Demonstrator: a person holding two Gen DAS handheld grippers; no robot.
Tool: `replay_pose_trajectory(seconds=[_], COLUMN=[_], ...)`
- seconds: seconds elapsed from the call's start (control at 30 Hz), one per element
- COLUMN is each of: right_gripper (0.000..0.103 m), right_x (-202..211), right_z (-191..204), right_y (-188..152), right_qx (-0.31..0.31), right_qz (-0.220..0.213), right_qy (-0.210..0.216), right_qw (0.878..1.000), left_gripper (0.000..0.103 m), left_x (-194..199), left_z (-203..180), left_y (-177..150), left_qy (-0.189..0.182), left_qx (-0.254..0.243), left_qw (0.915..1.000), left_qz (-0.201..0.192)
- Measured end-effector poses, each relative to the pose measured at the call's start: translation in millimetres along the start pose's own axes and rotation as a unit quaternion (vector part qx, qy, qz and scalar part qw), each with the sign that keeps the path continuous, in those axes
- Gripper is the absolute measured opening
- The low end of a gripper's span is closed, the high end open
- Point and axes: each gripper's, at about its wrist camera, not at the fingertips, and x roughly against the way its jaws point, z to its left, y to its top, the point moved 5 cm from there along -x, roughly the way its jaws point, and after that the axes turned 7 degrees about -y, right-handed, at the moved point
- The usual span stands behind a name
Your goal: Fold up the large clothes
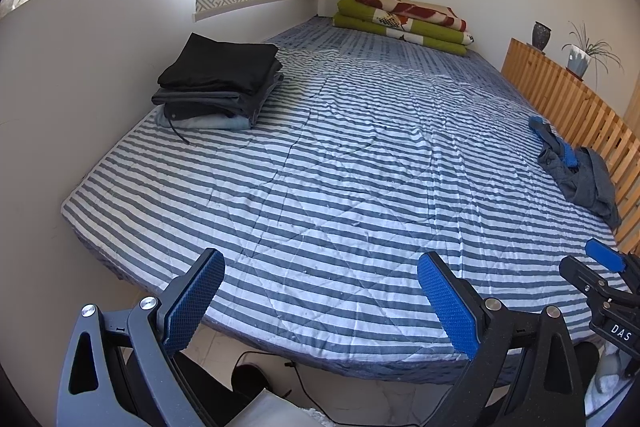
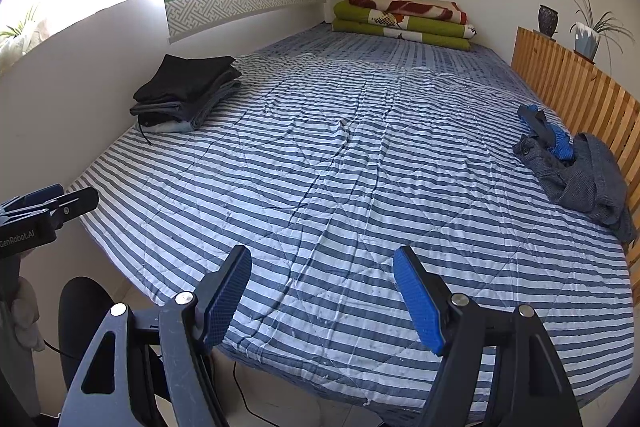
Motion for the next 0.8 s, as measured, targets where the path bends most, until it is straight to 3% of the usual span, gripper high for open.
replay_pose_trajectory(seconds=[0.5, 0.8], right_gripper=[0.070, 0.070], right_x=[-22, -50], right_z=[-3, -17], right_y=[-1, 3], right_qx=[-0.005, -0.020], right_qz=[0.019, 0.036], right_qy=[-0.003, -0.017], right_qw=[1.000, 0.999], left_gripper=[0.099, 0.099], left_x=[-35, -87], left_z=[-4, -21], left_y=[6, 40], left_qy=[-0.009, -0.025], left_qx=[-0.007, -0.029], left_qw=[0.9997, 0.9989], left_qz=[0.021, 0.029])
